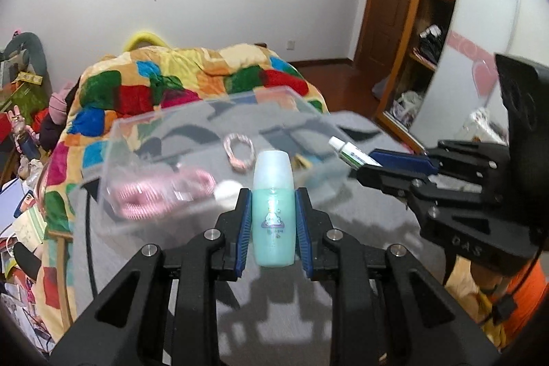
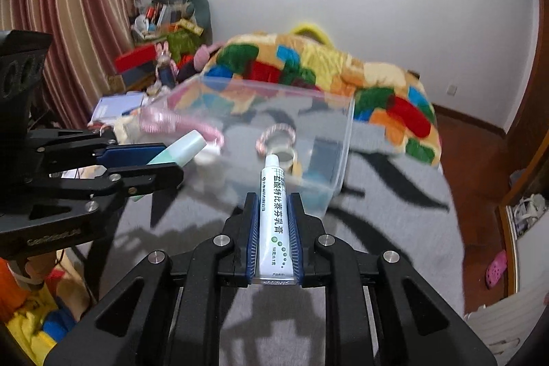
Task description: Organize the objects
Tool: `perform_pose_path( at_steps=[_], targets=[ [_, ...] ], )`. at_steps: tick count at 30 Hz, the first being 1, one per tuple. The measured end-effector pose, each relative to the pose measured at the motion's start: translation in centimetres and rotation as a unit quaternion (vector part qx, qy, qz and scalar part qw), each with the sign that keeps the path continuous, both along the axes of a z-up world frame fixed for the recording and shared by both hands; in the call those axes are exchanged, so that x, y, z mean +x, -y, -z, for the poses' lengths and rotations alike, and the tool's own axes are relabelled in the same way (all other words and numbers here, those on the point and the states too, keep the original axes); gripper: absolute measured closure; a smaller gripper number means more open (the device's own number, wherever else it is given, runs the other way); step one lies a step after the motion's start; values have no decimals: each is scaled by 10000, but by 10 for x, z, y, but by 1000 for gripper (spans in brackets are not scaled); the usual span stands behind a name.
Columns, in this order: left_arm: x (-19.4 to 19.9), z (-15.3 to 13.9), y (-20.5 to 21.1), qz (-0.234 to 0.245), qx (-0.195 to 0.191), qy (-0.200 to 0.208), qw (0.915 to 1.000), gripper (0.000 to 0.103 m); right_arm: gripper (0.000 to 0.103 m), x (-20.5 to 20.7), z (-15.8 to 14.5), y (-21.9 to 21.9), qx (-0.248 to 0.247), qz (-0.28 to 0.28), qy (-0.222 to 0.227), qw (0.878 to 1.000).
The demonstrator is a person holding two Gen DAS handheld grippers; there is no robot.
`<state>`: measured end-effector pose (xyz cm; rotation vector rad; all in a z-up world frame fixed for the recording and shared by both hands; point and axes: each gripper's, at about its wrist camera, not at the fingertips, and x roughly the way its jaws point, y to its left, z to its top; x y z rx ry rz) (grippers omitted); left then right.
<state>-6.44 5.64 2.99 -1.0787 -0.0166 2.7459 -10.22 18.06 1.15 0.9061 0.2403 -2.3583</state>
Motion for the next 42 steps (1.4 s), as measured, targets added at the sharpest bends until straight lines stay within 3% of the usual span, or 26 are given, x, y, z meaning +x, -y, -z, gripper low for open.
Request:
perform_pose_path(
  at_steps=[8,16,20,27,31,34,36,38,42],
  targets=[
    [-44,-9,14,-321,86,27,9994,79,88,-34,-16,22,-156,247,-108,9995],
    [-68,12,23,-518,226,377,9977,79,88,-75,7,50,30,361,234,9991],
    [-72,18,24,-368,412,544,9970,79,88,-80,19,53,118,343,350,9987],
    [-60,7,24,-385,358,368,9979,79,87,-74,18,56,71,126,468,9988],
    [-42,-6,25,-460,195,64,9987,79,83,-62,3,52,24,114,259,9996],
    [-26,-11,24,-511,69,-155,9985,74,72,-48,-9,46,-49,100,52,9999],
    [-14,-13,23,-537,-14,-321,9980,64,64,-34,-15,41,-119,93,-109,9998],
    [0,-14,23,-620,-81,-521,9967,46,53,-24,-18,36,-172,134,-247,9995],
    [23,-14,26,-746,-53,-801,9940,33,40,-8,-20,28,-284,178,-427,9985]
  ],
)
